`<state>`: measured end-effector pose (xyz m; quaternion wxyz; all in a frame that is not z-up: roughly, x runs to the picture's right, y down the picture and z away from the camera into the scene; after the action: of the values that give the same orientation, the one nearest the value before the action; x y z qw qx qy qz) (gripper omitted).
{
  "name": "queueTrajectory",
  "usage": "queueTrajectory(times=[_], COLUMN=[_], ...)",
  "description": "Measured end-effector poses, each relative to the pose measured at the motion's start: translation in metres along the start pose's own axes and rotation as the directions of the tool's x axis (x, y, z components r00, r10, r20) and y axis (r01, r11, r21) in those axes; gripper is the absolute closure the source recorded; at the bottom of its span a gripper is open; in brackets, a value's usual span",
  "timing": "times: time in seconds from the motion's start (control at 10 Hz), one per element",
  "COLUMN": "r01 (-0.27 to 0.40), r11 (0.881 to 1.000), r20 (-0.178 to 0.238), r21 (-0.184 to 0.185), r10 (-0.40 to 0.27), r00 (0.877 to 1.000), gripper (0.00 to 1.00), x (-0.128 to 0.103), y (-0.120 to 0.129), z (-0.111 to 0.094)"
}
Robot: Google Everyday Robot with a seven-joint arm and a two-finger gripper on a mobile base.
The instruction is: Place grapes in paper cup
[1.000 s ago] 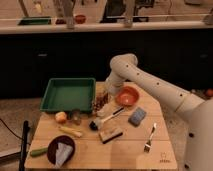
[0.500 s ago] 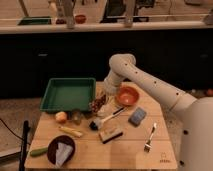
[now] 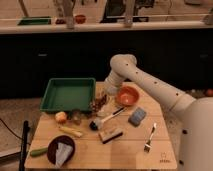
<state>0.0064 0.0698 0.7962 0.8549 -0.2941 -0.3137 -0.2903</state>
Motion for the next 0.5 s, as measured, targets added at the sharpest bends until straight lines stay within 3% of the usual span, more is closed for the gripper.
queueTrajectory(times=[0.3,0.5], r01=[-0.012,-0.010], r11=[1.000,1.000], r20=[0.005,0.017], r21=[0.006,0.005], r10=[0.012,0.010], r00=[1.000,1.000], gripper=[0.93,0.75], x=[0.0048,0.0052], y=[-0.0011,-0.0015], z=[0.0002,0.0008])
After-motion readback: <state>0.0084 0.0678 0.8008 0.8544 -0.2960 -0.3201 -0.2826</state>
